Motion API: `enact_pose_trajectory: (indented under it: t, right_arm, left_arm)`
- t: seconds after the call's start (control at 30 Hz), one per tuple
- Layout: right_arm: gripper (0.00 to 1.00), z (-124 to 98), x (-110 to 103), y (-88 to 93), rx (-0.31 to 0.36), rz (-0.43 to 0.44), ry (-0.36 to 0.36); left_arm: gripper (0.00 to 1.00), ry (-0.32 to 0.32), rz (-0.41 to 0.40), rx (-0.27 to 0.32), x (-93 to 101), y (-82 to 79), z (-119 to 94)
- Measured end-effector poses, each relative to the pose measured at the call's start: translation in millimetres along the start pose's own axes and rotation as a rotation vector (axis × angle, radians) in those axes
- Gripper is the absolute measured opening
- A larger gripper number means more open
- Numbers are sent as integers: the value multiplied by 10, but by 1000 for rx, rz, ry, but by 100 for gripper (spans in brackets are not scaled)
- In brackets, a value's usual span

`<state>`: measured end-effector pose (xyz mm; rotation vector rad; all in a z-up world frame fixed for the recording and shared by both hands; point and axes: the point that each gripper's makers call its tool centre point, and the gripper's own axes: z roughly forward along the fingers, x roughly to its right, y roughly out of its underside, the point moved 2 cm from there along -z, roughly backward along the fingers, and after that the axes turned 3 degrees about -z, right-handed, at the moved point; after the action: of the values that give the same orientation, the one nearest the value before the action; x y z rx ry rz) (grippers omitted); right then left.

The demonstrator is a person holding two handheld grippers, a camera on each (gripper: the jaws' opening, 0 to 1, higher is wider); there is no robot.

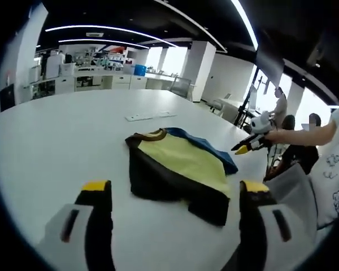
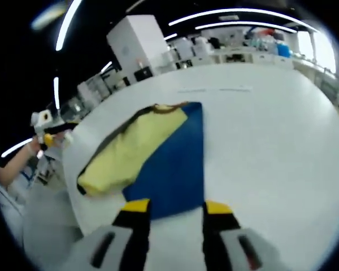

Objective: Fold the garment on the visible template until the final outline fits inside the template.

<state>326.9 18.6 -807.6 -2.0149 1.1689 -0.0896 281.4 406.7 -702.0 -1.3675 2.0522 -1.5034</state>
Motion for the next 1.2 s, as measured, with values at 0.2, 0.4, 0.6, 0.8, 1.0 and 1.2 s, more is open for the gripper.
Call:
enact_pose_trajectory:
  t: [0.2, 0.4, 0.6, 0.8, 1.0, 1.2]
  right_arm:
    - [31, 53, -37, 75, -8, 18, -11]
    - [23, 107, -113, 116, 11, 112, -35]
    - [17, 176, -110, 176, 13, 166, -38]
    - [0, 160, -130, 130, 38, 237, -46]
    - [0, 36, -270, -84, 74, 234, -64]
    - [0, -103, -342, -607, 182, 222, -107]
  left_arm:
    - [90, 2, -9, -5, 30, 41, 6]
    - [90, 6, -11, -12, 43, 74, 28]
    - [90, 2, -15, -18, -1, 108, 23]
    - [89, -1, -21, -24, -9, 124, 19]
    - [89, 1, -27, -20, -5, 135, 12]
    - [88, 4, -29, -21, 4, 147, 6]
